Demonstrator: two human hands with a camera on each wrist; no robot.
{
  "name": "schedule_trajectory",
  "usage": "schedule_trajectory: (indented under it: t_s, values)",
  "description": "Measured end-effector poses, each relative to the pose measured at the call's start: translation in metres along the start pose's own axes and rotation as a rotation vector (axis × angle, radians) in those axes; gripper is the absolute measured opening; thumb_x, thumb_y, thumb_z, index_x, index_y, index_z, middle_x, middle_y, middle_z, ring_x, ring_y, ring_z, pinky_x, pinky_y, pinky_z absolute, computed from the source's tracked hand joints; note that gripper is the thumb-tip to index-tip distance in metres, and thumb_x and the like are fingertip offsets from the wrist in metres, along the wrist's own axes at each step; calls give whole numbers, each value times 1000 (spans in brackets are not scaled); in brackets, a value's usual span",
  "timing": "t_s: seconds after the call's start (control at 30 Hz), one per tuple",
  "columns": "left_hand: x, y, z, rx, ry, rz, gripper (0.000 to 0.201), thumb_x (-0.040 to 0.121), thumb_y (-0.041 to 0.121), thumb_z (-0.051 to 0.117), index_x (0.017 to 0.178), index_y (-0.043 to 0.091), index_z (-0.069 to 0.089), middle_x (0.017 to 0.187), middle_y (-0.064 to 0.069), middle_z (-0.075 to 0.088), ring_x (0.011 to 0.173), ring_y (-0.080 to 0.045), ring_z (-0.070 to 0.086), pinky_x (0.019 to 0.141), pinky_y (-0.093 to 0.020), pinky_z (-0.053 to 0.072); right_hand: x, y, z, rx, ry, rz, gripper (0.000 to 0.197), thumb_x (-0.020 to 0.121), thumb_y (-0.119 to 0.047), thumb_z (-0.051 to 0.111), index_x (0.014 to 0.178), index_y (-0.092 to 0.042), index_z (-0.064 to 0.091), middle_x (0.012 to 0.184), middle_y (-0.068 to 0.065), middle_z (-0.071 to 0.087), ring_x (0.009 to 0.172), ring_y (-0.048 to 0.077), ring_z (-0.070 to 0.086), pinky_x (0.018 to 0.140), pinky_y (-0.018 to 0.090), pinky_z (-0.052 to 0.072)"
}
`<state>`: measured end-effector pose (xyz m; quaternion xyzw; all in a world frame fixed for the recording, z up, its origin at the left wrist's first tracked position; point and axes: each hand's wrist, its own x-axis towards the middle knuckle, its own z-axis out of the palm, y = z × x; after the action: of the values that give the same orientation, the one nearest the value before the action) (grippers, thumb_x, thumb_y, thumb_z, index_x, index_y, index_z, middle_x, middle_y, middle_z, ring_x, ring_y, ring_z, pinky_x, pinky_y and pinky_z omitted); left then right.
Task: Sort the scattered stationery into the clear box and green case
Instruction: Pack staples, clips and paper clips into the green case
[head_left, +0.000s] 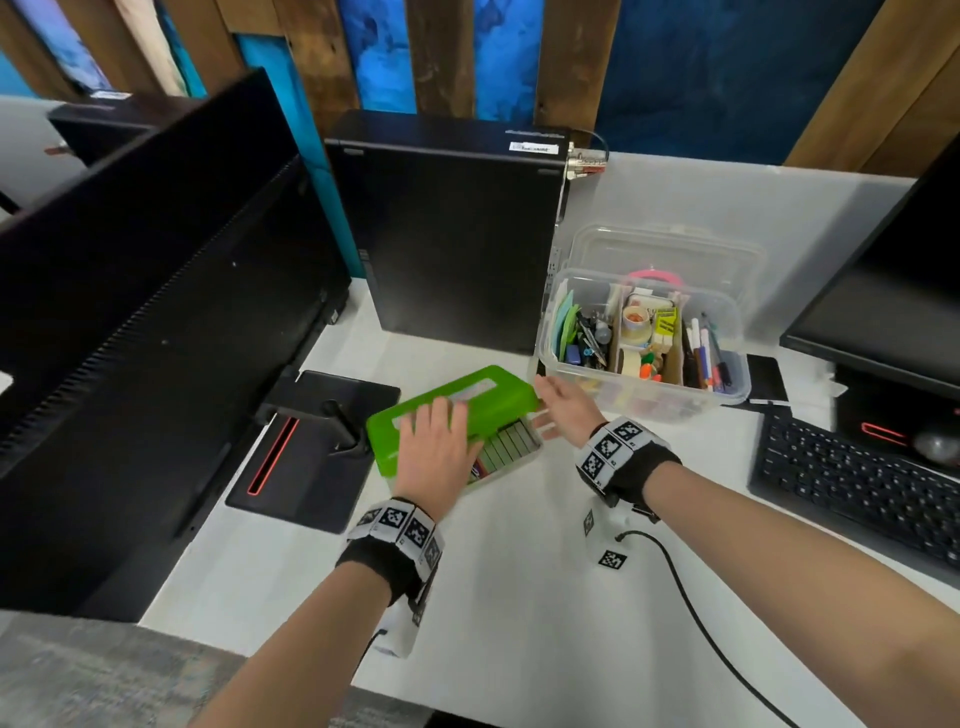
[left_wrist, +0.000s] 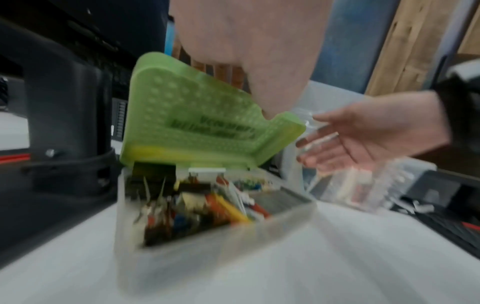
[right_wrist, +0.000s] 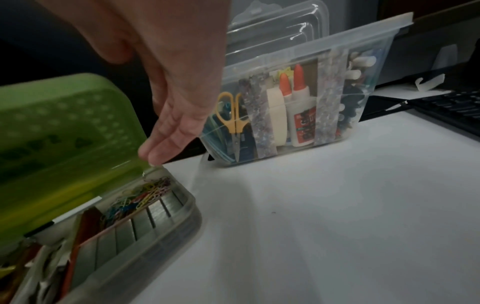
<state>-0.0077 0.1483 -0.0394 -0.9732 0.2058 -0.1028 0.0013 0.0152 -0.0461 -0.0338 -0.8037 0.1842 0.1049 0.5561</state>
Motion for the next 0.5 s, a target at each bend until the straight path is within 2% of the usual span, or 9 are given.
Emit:
schedule_trajectory:
  t_s: [0.07, 0.13, 0.2, 0.27, 0.3, 0.37, 0.4, 0.43, 0.5]
  values:
    - [-10, 3, 10, -1, -41, 71, 52, 74, 53, 66, 105, 12, 61, 94, -9, 57, 81, -29, 55, 73, -41, 44, -1, 9, 2, -211, -43, -19, 36, 99, -39, 40, 118, -13, 55, 115, 13, 60, 94, 28, 63, 77, 35, 53]
    - [-14, 4, 17, -44, -96, 127, 55, 80, 59, 48, 105, 12, 61, 97, -9, 55, 85, -31, 57, 79, -43, 44, -4, 19, 2, -479, -13, -39, 36, 99, -36, 42, 119, -12, 58, 123, 14, 51, 108, 32, 57, 93, 36, 45]
    - [-11, 3, 21, -115, -175, 97, 61, 87, 60, 36, 122, 13, 54, 116, -11, 52, 107, -34, 54, 98, -50, 37, -9, 24, 4, -626, 21, -113, 40, 98, -37, 43, 129, -13, 53, 132, 12, 42, 120, 30, 49, 102, 35, 39]
    - [-4, -1, 25, -132, -316, -2, 80, 89, 67, 34, 148, 15, 25, 152, -11, 27, 141, -34, 24, 114, -55, 11, -15, 27, 8, -699, -69, -234, 49, 98, -38, 43, 142, -19, 38, 144, 8, 34, 131, 27, 37, 108, 40, 34]
    - [-1, -3, 27, -123, -383, -49, 93, 84, 76, 26, 153, 17, 6, 160, -9, 7, 147, -32, 6, 115, -56, 2, -17, 29, 11, -747, -145, -275, 53, 98, -39, 42, 147, -22, 30, 152, 5, 26, 137, 25, 29, 111, 43, 31]
    - [3, -6, 32, -121, -484, -88, 113, 61, 92, -8, 148, 21, -22, 158, -5, -19, 146, -31, -12, 113, -59, -5, -18, 33, 17, -847, -265, -289, 61, 97, -42, 41, 151, -28, 17, 160, -1, 4, 145, 22, 11, 115, 48, 23]
    - [4, -7, 35, -130, -509, -88, 119, 46, 92, -25, 143, 22, -29, 154, -5, -27, 146, -31, -15, 112, -61, -6, -17, 36, 19, -882, -290, -283, 62, 97, -43, 40, 151, -29, 13, 160, -2, -4, 146, 21, 4, 116, 49, 21]
    - [5, -8, 35, -142, -529, -91, 121, 36, 88, -36, 138, 24, -33, 150, -4, -33, 145, -31, -18, 112, -61, -7, -17, 37, 19, -903, -299, -281, 63, 98, -44, 39, 152, -30, 10, 160, -3, -9, 147, 21, 1, 117, 49, 20]
    - [5, -8, 39, -173, -570, -101, 116, 33, 84, -41, 136, 29, -35, 143, -2, -39, 144, -29, -22, 111, -61, -10, -17, 39, 20, -915, -299, -276, 61, 99, -43, 36, 152, -30, 7, 159, -3, -13, 147, 19, -3, 118, 47, 19]
